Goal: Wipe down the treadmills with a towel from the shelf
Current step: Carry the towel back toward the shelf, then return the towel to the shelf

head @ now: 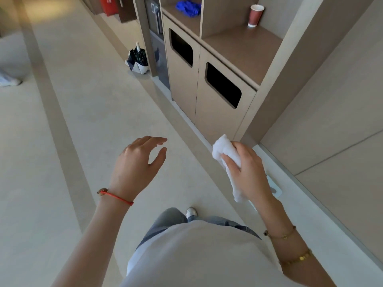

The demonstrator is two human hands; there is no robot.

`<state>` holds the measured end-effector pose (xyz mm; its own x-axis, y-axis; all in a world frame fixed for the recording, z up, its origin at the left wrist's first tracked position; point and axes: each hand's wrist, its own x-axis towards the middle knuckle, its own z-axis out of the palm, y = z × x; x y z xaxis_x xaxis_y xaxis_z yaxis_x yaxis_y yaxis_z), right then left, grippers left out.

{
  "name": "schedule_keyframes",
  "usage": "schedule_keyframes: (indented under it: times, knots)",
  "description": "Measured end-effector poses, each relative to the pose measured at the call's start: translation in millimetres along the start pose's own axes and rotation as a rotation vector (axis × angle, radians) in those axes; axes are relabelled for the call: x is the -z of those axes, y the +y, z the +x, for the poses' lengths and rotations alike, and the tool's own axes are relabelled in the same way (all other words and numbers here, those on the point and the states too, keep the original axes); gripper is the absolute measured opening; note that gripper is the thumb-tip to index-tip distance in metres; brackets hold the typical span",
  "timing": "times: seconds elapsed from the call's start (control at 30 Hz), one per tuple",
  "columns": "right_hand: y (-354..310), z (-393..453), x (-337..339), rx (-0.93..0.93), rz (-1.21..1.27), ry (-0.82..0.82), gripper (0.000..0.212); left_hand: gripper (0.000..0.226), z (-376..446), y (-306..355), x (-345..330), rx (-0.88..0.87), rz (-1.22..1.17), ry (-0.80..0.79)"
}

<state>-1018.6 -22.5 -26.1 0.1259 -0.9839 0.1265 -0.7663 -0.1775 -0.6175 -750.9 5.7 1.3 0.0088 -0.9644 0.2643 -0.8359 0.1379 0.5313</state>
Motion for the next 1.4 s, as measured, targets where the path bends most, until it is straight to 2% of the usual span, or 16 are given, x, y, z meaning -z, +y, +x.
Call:
schedule_keyframes:
  times: [0.33, 0.5, 0.67, 0.9, 1.13, 1.4]
  knots:
    - [21, 152, -17, -0.108, -0.027, 0.081, 0.022, 0.023, 176, -44, -44, -0.128, -0.042, -0.098]
    - [30, 237, -28, -0.167, -0.081, 0.164, 0.024, 0.025, 279, -60, -58, -0.224, -0.043, -0.156]
    - [33, 341, -35, -0.191, -0.131, 0.275, 0.018, 0.025, 391, -75, -68, -0.319, -0.062, -0.213]
    - [63, 477, -23, -0.263, -0.323, 0.433, 0.022, 0.026, 531, -82, -104, -0.511, -0.108, -0.297]
    - [117, 549, -21, -0.357, -0.439, 0.372, 0.025, 0.025, 622, -68, -160, -0.622, -0.131, -0.443]
    - [178, 561, -34, -0.505, -0.563, 0.288, 0.034, 0.025, 667, -50, -208, -0.658, -0.159, -0.526]
